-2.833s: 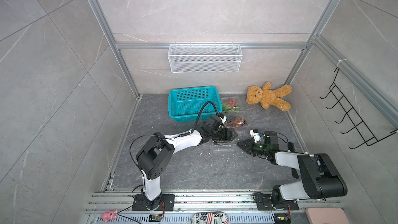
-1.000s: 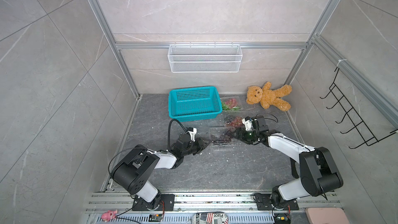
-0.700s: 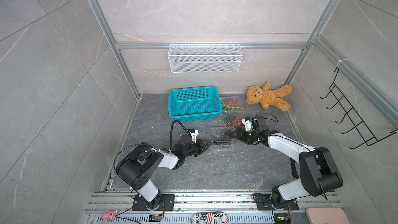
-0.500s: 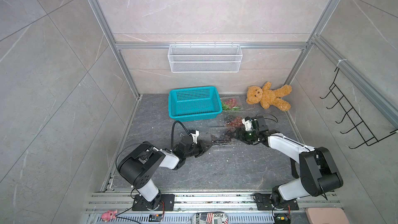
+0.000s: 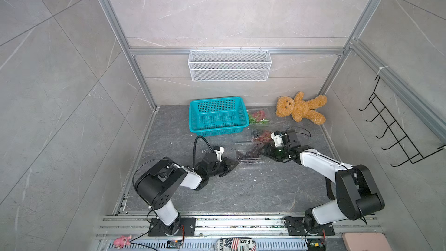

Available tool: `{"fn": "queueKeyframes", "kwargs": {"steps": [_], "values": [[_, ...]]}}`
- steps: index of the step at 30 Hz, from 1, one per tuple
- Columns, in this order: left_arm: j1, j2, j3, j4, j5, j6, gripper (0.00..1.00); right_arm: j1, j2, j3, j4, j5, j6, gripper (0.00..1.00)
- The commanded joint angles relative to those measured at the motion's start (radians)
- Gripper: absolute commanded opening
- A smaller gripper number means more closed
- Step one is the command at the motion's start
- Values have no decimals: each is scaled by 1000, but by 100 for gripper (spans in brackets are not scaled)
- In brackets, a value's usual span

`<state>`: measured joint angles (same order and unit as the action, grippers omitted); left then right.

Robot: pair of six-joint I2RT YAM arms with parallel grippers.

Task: Pack grapes into containers
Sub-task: Close the packing box at the center of the board.

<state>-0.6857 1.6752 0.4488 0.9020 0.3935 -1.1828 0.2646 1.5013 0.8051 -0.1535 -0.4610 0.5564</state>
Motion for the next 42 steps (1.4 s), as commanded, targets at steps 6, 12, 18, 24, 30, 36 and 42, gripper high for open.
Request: {"fn": "queueKeyframes", "kwargs": {"steps": [6,12,18,24,30,36,42], "values": [[-3,10,19,10,-26,8,11,7,-3,-9,7,11,-2,63],[-6,-2,19,-10,-30,18,4,7,-4,-9,9,7,1,63],[-3,-73,23,-141,-36,65,13,7,-31,-2,-16,10,-8,63],[16,-286,166,-715,-155,250,67,5,-92,21,-103,59,-48,67],[120,-229,340,-909,-83,338,99,7,-76,17,-119,75,-68,68],[119,6,467,-825,45,307,99,7,-21,17,-71,54,-50,65],[86,91,528,-773,63,280,99,7,40,26,-30,20,-37,63]]}}
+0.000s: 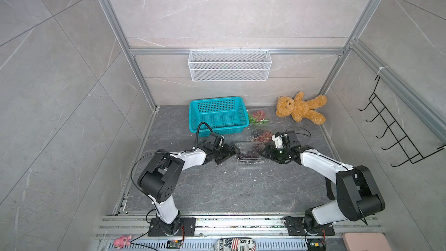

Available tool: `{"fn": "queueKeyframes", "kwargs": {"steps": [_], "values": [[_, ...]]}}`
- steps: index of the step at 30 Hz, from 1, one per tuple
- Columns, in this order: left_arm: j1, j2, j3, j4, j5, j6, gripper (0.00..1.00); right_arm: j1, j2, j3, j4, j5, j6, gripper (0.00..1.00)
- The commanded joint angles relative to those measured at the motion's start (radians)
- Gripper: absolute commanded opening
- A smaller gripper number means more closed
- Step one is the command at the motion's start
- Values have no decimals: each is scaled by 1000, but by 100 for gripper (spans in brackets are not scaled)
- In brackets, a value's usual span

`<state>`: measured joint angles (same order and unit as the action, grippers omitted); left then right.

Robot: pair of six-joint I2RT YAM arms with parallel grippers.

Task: Pack grapes into containers
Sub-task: Close the packing box at the center of the board, then move the packing box to the center of the board.

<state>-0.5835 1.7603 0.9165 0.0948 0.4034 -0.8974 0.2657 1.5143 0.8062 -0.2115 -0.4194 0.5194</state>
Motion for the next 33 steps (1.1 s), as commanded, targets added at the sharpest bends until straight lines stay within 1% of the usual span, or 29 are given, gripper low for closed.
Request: {"fn": "queueKeyframes", "kwargs": {"steps": [1,7,18,27,33], "values": [[-19,17,73,34,55,-8,99,6,29,24,33,-22,2,63],[-31,61,114,46,66,-21,99,5,19,24,19,-16,-10,61],[-121,106,175,45,57,-42,99,-24,-56,13,-59,-2,-51,59],[-183,153,234,44,62,-62,99,-124,-116,-39,-121,-22,-96,59],[-205,181,265,58,68,-81,99,-169,-138,-42,-162,-5,-108,59]]}}
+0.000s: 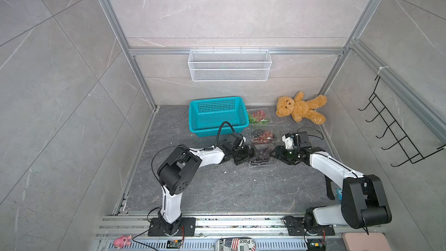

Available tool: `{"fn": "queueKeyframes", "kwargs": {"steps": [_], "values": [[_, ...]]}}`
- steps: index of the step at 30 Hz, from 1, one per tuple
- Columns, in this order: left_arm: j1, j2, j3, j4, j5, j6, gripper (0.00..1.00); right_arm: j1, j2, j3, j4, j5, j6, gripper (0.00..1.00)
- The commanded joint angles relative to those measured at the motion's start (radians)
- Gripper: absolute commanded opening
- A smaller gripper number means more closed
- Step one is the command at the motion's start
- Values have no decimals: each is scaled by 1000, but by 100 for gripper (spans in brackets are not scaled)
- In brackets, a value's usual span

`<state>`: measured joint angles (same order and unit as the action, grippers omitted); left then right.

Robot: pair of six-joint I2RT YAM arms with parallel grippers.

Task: Pack grapes into containers
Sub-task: Move the packing box to the center of the board.

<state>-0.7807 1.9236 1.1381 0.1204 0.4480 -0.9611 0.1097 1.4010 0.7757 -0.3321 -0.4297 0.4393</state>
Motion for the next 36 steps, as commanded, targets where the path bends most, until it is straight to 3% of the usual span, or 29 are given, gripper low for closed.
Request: {"fn": "queueKeyframes", "kwargs": {"steps": [1,22,36], "values": [[-10,23,50,33,23,-18,99,-19,-25,-12,-44,10,-27,58],[-29,114,173,45,34,-45,99,-51,45,75,-99,153,-54,58],[-23,108,169,10,24,-18,99,-66,75,91,-90,151,-59,62]]}}
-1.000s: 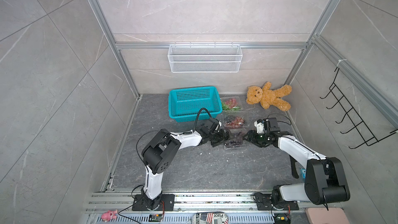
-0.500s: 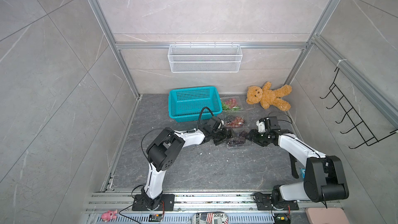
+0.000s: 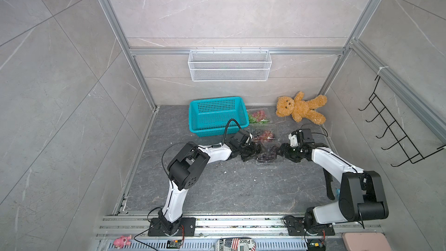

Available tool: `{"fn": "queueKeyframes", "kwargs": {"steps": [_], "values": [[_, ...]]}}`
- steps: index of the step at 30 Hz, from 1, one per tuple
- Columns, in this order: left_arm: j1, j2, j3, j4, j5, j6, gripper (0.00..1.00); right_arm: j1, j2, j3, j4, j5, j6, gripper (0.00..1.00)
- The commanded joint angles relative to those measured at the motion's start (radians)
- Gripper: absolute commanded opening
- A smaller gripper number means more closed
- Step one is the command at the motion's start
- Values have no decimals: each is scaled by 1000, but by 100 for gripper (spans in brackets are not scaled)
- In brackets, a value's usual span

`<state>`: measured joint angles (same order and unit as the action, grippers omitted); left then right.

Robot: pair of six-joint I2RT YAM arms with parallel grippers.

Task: Pack grapes into containers
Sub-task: Move the packing box to the center of the board.

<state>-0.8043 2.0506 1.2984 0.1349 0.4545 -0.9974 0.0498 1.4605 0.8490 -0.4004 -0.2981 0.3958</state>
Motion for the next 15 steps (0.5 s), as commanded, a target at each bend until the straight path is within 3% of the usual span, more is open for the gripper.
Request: {"fn": "queueKeyframes", "kwargs": {"steps": [1,6,12,15], "values": [[3,-25,3,-11,13,24,99,-7,13,20,-23,17,-15,63],[14,-73,-14,-82,-24,92,99,-13,-8,30,-36,15,-12,73],[59,-182,-33,-224,-105,230,99,-31,-59,76,-86,26,-12,99],[118,-270,-34,-338,-162,332,99,-50,-82,117,-105,43,-5,99]]}}
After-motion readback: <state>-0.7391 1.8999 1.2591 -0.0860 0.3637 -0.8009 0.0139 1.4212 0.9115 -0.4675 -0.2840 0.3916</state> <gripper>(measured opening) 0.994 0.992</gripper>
